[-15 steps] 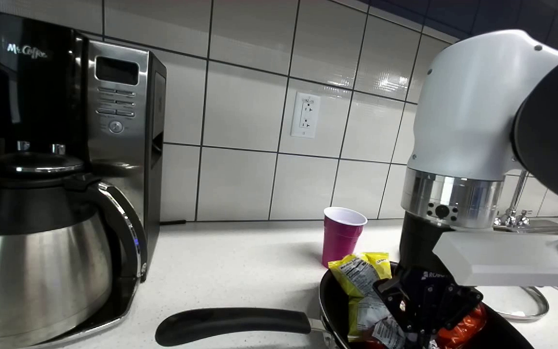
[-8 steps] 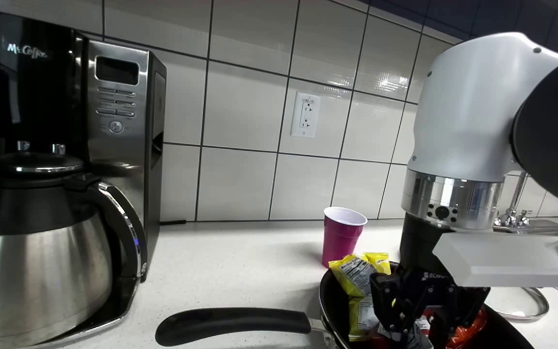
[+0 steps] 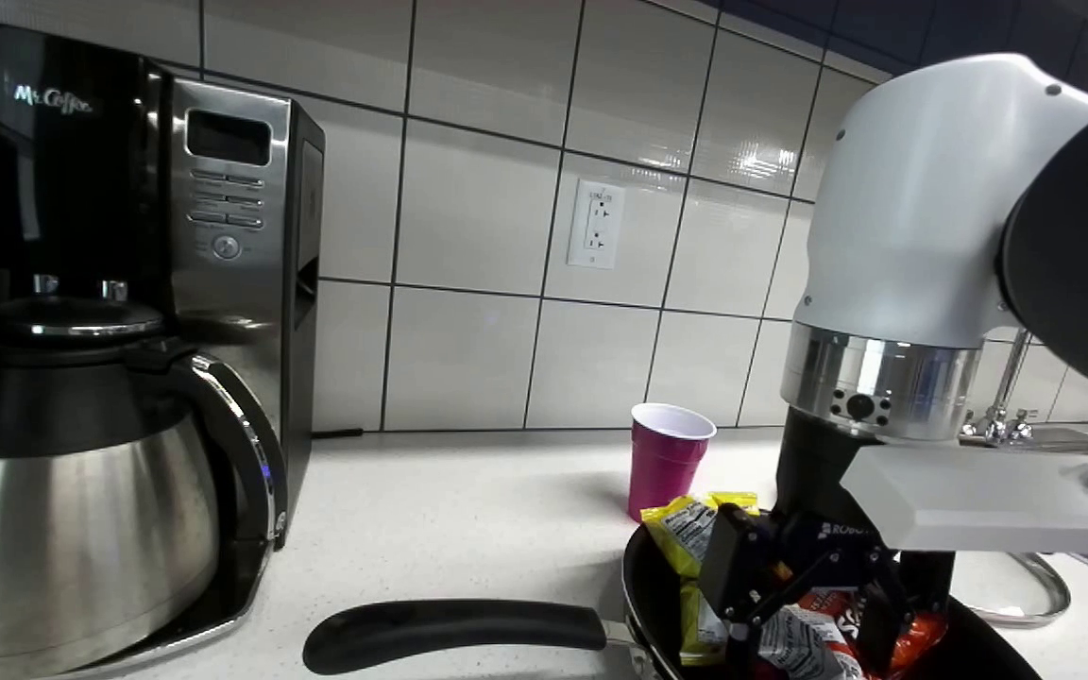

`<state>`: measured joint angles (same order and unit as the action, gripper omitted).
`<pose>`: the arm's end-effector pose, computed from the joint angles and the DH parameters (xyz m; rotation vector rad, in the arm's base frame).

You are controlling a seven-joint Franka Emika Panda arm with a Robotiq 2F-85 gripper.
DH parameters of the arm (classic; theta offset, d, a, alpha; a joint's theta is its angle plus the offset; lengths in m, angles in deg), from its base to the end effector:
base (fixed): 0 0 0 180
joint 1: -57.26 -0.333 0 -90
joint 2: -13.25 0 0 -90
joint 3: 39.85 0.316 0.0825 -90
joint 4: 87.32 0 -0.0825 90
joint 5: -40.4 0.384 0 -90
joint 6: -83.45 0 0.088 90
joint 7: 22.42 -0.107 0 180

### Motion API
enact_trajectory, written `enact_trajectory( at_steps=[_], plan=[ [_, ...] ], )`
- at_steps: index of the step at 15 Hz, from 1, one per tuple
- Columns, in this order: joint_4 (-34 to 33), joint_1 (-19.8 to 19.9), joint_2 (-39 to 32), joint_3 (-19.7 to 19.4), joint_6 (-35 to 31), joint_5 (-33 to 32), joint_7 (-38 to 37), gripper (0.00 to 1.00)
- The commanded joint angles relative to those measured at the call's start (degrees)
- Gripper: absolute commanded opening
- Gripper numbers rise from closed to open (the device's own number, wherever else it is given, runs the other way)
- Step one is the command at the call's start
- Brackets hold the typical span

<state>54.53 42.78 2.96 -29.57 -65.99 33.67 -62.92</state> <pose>0.4276 0.2025 0.2186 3.0851 -0.2697 -0.0343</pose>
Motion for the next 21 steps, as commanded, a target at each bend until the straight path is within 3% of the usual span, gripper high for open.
enact_trajectory(
  at_steps=[1,12,21],
  plan=[
    [1.5,-1.3,3.6,-1.0,-0.6,-0.3,-1.9,1.0],
    [6.6,1.2,13.1,-1.2,-1.3,-1.7,-3.2,1.0],
    [12.9,7.0,20.1,-2.4,-2.7,-1.3,1.0,1.0]
  ],
)
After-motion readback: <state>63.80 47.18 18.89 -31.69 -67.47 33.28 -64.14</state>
